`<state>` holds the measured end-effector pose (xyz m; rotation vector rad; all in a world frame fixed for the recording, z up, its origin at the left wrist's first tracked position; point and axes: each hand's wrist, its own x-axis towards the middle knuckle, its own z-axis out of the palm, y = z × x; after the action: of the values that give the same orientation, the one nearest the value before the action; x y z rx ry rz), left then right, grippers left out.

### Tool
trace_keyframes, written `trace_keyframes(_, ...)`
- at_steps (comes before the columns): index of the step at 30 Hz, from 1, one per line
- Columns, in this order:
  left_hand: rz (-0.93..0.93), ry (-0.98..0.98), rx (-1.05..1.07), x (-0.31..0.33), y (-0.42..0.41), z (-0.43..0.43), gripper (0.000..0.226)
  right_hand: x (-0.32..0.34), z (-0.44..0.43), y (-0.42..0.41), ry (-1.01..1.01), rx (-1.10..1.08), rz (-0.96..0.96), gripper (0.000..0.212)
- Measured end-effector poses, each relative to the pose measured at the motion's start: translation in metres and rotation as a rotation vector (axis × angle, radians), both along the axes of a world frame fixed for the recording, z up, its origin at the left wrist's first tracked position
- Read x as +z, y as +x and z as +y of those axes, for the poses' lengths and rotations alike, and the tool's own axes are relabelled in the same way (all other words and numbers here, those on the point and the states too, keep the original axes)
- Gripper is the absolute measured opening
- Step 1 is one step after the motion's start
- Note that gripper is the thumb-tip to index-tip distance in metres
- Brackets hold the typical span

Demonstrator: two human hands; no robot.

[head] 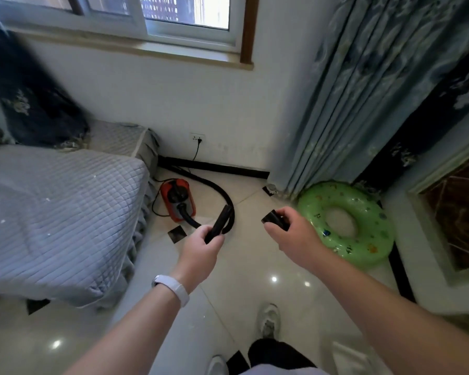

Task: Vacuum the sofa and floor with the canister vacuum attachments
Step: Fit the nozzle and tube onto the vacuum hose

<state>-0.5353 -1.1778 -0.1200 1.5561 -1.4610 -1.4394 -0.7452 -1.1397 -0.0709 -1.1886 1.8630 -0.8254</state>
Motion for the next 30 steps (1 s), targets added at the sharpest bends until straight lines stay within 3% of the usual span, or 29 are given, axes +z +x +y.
trace_keyframes(8,-0.062,-0.006,0.143,0.000,-0.014,-0.072,0.011,-0.021,-0.110,-0.021,0.001,0.188,-0.072,0.010)
trace_keyframes(18,-0.176,-0.045,0.329,0.018,-0.090,-0.163,0.008,-0.024,-0.250,-0.097,0.046,0.435,-0.040,0.017)
trace_keyframes(30,-0.152,0.034,0.352,-0.007,-0.092,-0.236,0.007,-0.065,-0.321,-0.090,0.158,0.461,-0.114,0.019)
